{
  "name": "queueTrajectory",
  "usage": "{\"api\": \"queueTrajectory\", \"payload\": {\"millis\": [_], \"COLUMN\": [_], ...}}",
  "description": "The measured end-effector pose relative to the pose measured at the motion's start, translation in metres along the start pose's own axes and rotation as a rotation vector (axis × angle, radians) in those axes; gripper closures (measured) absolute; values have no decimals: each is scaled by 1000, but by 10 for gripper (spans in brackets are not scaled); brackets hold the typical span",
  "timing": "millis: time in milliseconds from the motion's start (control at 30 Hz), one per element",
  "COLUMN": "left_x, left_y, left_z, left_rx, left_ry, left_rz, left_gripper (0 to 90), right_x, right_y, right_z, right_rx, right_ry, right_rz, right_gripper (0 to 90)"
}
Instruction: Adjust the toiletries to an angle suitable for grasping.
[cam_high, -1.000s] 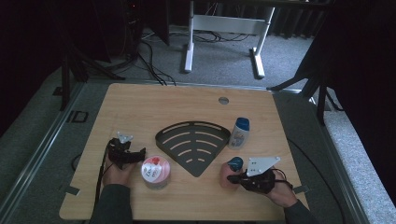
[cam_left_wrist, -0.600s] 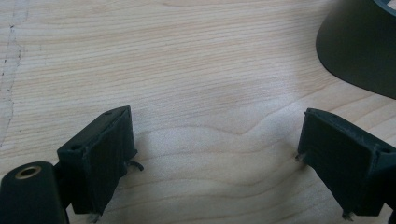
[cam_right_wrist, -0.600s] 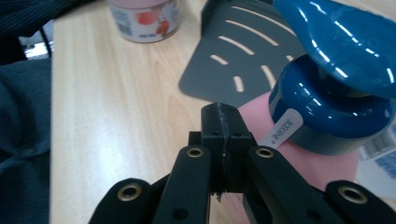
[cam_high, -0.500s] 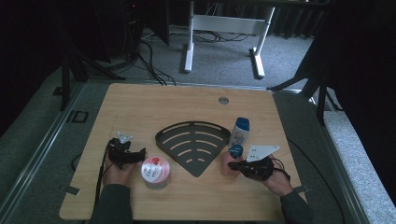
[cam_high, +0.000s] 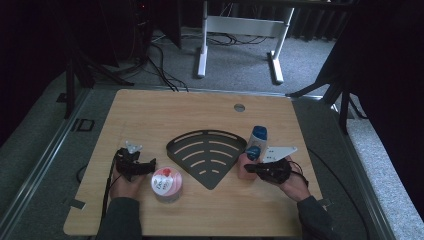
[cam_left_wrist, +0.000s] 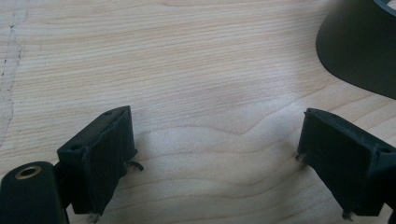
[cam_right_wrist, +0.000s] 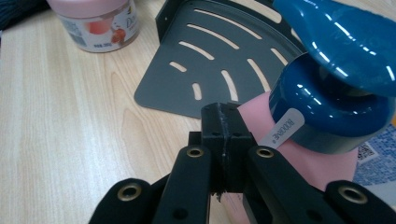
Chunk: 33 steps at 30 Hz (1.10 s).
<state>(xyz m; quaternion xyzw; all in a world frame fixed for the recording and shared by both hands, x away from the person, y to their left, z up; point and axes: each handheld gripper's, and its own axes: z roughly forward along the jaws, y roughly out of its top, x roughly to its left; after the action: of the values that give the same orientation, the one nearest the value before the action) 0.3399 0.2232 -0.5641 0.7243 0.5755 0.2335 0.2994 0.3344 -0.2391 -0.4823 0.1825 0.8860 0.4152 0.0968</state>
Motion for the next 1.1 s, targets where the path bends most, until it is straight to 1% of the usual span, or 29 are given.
{"api": "queueTrajectory", "payload": {"millis": [167, 233, 433, 467, 567, 667, 767, 867, 933, 1000, 1033, 1100], "left_x": [0, 0, 0, 0, -1, 0, -1, -1, -1, 0, 0, 0], "left_y": [0, 0, 0, 0, 0, -1, -2, -2, -3, -3, -3, -3], "left_z": [0, 0, 0, 0, 0, -1, -2, -2, -3, -4, -4, -4], "left_rx": [0, 0, 0, -1, -2, 0, -2, -5, -9, -11, -11, -6], "left_ry": [0, 0, -3, -3, -5, -8, -14, -15, -13, -14, -14, -17], "left_rz": [-1, 0, 3, 2, 4, 8, 13, 14, 12, 12, 12, 15], "left_gripper": [108, 108, 108, 108, 108, 109, 112, 125, 147, 151, 152, 152], "right_x": [-3, -4, -4, -3, 4, 14, 21, 24, 26, 29, 29, 32], "right_y": [1, 0, 0, 0, -2, -5, -9, -11, -12, -12, -12, -12], "right_z": [1, 2, 2, 3, 7, 17, 29, 40, 45, 51, 51, 56], "right_rx": [-2, -7, -12, -8, -5, 13, 24, 27, 29, 34, 34, 44], "right_ry": [-15, -14, -24, -23, 15, 48, 73, 86, 86, 85, 85, 84], "right_rz": [7, 14, 23, 26, 12, 8, 20, 33, 44, 47, 47, 45], "right_gripper": [900, 900, 895, 878, 803, 710, 646, 600, 572, 550, 550, 517]}}
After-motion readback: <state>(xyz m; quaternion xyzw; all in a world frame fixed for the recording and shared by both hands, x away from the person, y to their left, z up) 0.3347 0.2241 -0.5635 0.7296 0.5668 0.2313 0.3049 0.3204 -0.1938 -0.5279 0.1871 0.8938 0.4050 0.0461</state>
